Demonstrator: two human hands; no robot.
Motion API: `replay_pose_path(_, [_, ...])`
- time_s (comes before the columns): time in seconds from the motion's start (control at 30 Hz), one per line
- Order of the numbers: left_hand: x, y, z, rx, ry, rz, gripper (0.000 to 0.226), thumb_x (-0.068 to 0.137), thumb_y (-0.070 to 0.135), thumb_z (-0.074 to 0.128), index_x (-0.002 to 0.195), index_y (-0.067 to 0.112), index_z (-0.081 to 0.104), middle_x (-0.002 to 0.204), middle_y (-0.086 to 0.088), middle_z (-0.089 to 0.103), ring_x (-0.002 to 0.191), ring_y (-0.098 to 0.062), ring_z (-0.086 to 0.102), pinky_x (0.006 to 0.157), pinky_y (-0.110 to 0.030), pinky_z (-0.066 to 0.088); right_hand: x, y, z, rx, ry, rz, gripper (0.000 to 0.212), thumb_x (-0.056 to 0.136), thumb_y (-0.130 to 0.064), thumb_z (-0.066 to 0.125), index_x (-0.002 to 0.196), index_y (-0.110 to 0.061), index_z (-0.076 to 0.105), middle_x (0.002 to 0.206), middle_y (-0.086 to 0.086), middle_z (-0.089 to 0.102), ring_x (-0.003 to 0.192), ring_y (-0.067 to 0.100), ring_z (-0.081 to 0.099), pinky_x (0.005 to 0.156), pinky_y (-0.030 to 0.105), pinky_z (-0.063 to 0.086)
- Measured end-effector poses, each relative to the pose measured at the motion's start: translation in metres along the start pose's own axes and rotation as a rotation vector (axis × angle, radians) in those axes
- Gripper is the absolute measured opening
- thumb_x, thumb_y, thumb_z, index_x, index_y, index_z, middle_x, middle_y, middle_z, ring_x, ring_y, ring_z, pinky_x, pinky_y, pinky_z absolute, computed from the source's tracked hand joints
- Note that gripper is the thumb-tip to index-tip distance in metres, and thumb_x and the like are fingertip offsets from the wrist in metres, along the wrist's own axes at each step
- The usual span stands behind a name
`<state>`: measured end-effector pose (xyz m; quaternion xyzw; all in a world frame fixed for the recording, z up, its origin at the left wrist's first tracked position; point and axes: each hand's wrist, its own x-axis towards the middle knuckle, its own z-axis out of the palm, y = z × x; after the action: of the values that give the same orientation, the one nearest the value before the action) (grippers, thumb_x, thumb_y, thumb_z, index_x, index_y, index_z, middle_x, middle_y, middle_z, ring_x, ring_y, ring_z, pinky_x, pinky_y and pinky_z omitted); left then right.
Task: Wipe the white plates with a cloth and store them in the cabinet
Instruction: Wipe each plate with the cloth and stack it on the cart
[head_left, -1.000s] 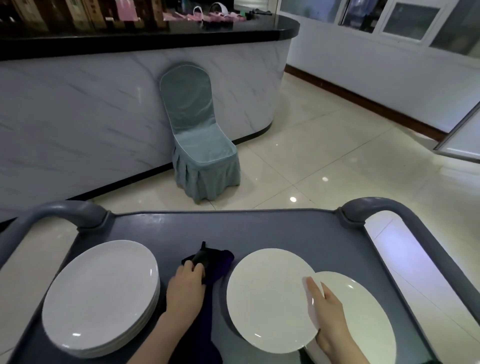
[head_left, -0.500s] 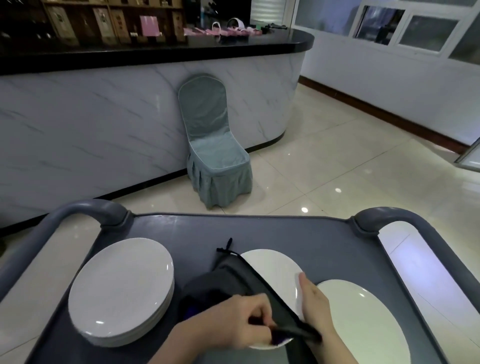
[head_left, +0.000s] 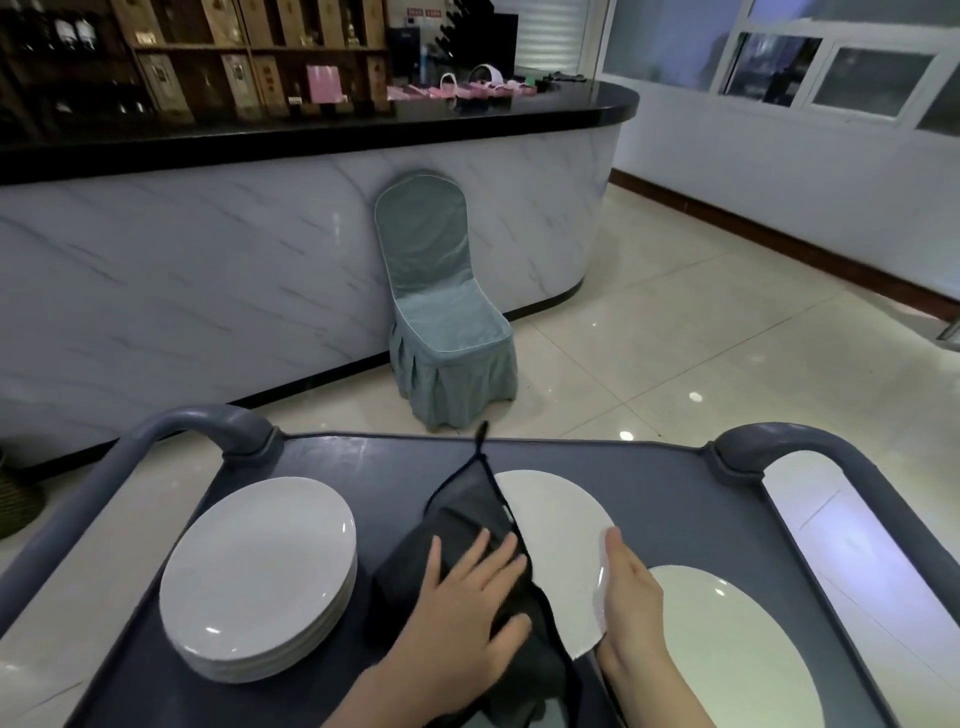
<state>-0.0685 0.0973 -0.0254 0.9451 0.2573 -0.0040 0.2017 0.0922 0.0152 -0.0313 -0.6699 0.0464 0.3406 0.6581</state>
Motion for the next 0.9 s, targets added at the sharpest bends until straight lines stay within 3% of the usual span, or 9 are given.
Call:
replay_pose_path(0.07, [-0.007, 0.009, 0.0, -0.103, -0.062, 0.122, 0.069, 0.086, 0.058, 0.022, 0.151, 0.038, 0.027, 0.155, 0.033, -0.001, 0.145, 0.004, -0.015, 0.115, -0.043, -0.022, -0.002, 0.0, 0.0, 0.033, -0.002, 0.006, 0.027, 0.099, -0.036, 0.057, 0.099, -0.012, 0.069, 0.111, 0.004, 0.07, 0.1, 0.023, 0.064, 0.096, 0.037, 0.048])
replay_pose_path(0.13, [-0.007, 0.012, -0.007, -0.275, -0.04, 0.162, 0.055, 0.091, 0.049, 0.031, 0.143, 0.037, 0.045, 0.153, 0.033, 0.021, 0.144, 0.011, 0.003, 0.119, -0.035, -0.014, -0.005, 0.002, 0.001, 0.052, -0.008, 0.023, 0.029, 0.099, -0.037, 0.056, 0.104, -0.012, 0.068, 0.115, 0.004, 0.067, 0.109, 0.026, 0.062, 0.106, 0.045, 0.045])
replay_pose_path(0.23, [0.004, 0.002, -0.022, -0.407, 0.38, 0.027, 0.036, 0.094, 0.026, 0.056, 0.129, 0.026, 0.063, 0.138, 0.017, 0.055, 0.134, 0.004, 0.041, 0.12, -0.038, 0.022, -0.01, 0.002, 0.002, 0.074, -0.021, 0.009, 0.025, 0.099, -0.036, 0.056, 0.092, -0.015, 0.069, 0.11, 0.002, 0.07, 0.104, 0.024, 0.064, 0.1, 0.042, 0.049])
replay_pose_path(0.3, [0.011, -0.004, -0.026, -0.202, 0.499, -0.031, 0.052, 0.093, 0.027, 0.061, 0.143, 0.019, 0.048, 0.153, 0.005, 0.038, 0.146, -0.015, 0.028, 0.121, -0.044, 0.021, -0.014, -0.002, 0.004, 0.069, -0.029, -0.014, 0.026, 0.099, -0.035, 0.056, 0.092, -0.015, 0.071, 0.102, 0.002, 0.073, 0.098, 0.022, 0.067, 0.087, 0.036, 0.052])
replay_pose_path(0.4, [0.011, -0.002, -0.014, 0.059, 0.261, 0.015, 0.066, 0.097, 0.05, 0.038, 0.155, 0.028, 0.016, 0.161, 0.013, -0.001, 0.15, -0.017, -0.008, 0.122, -0.049, 0.006, -0.015, -0.012, 0.007, 0.047, -0.01, -0.076, 0.029, 0.099, -0.036, 0.057, 0.086, -0.013, 0.071, 0.091, 0.0, 0.073, 0.087, 0.019, 0.067, 0.071, 0.031, 0.05])
replay_pose_path(0.47, [0.002, 0.002, -0.007, 0.065, 0.161, 0.082, 0.066, 0.093, 0.054, 0.031, 0.155, 0.034, 0.016, 0.161, 0.019, -0.003, 0.15, -0.012, -0.011, 0.122, -0.048, 0.001, -0.013, -0.018, 0.006, 0.051, 0.009, -0.091, 0.028, 0.098, -0.037, 0.058, 0.091, -0.013, 0.071, 0.094, -0.001, 0.071, 0.087, 0.016, 0.065, 0.07, 0.029, 0.047])
replay_pose_path(0.6, [-0.004, 0.012, -0.001, 0.099, 0.176, 0.267, 0.049, 0.095, 0.045, 0.04, 0.142, 0.035, 0.048, 0.155, 0.02, 0.031, 0.147, -0.01, 0.022, 0.117, -0.05, 0.01, -0.018, -0.02, 0.009, 0.117, 0.009, -0.047, 0.03, 0.098, -0.038, 0.058, 0.095, -0.012, 0.07, 0.097, 0.007, 0.074, 0.087, 0.018, 0.067, 0.083, 0.036, 0.05])
replay_pose_path(0.8, [0.044, 0.006, -0.016, 0.07, 0.169, 0.036, 0.057, 0.102, 0.049, 0.015, 0.154, 0.039, -0.007, 0.155, 0.026, -0.024, 0.145, -0.004, -0.023, 0.121, -0.039, -0.012, -0.035, -0.009, 0.026, 0.054, -0.058, -0.085, 0.034, 0.099, -0.034, 0.056, 0.077, -0.018, 0.076, 0.078, -0.007, 0.077, 0.079, 0.011, 0.071, 0.068, 0.028, 0.05])
replay_pose_path(0.9, [0.04, -0.007, -0.019, 0.031, 0.199, -0.09, 0.059, 0.102, 0.051, 0.018, 0.151, 0.038, -0.013, 0.156, 0.021, -0.025, 0.147, -0.008, -0.023, 0.118, -0.034, -0.016, -0.032, -0.023, 0.026, 0.043, 0.002, -0.154, 0.034, 0.099, -0.034, 0.057, 0.084, -0.007, 0.071, 0.082, -0.003, 0.072, 0.08, 0.015, 0.065, 0.069, 0.028, 0.049])
